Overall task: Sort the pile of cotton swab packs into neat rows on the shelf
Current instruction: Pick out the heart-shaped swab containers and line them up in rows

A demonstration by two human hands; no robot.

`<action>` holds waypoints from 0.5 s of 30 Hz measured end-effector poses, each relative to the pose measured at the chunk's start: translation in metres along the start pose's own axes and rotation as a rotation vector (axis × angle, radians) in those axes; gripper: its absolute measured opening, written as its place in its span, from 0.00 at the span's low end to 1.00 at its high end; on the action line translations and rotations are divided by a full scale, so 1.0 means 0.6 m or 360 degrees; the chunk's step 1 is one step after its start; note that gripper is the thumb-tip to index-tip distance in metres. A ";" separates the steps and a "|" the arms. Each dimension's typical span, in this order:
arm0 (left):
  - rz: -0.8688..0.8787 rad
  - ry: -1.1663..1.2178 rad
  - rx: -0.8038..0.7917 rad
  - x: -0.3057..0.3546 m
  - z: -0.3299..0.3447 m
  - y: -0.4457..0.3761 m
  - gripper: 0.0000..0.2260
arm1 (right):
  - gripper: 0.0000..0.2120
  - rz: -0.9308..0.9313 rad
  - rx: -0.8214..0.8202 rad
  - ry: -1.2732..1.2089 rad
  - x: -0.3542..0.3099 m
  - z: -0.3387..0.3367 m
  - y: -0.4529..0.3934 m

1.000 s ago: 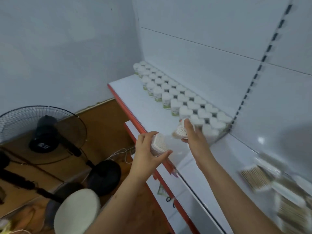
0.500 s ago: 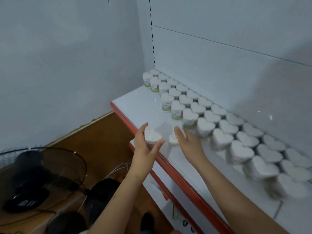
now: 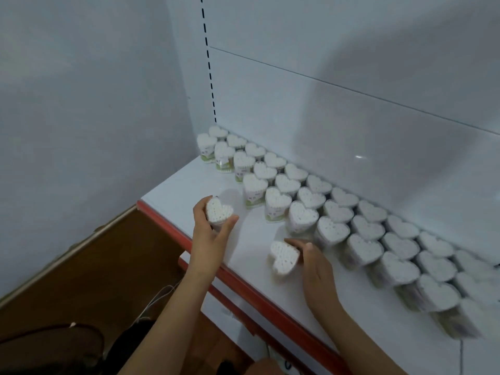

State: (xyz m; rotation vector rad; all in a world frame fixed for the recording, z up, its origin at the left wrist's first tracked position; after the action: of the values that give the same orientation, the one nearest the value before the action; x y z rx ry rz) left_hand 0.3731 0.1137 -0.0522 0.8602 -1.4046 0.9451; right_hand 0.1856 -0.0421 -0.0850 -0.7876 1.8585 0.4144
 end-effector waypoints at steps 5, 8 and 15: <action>0.0092 -0.0115 -0.0094 -0.004 0.025 -0.088 0.28 | 0.25 -0.0075 0.0028 -0.0020 -0.003 0.003 -0.006; 0.0139 -0.0162 -0.0176 0.001 0.032 -0.107 0.27 | 0.26 -0.0085 0.0071 -0.0020 0.000 0.000 -0.007; 0.0110 -0.0611 -0.0077 -0.039 0.015 -0.141 0.28 | 0.28 -0.0140 0.0085 0.0019 -0.004 0.003 -0.012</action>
State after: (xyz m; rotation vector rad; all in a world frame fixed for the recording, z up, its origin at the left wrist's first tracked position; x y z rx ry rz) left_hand 0.4481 0.0712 -0.0704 0.9978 -1.7872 0.8208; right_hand 0.1926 -0.0454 -0.0831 -0.8335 1.8315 0.3035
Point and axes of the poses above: each hand's wrist, its own y-axis away from the middle knuckle, its own z-axis out of the palm, x = y × z, the point moved 6 cm from there along -y, towards the middle knuckle, and after that the axes turned 12 degrees about y, right-handed, at the moved point
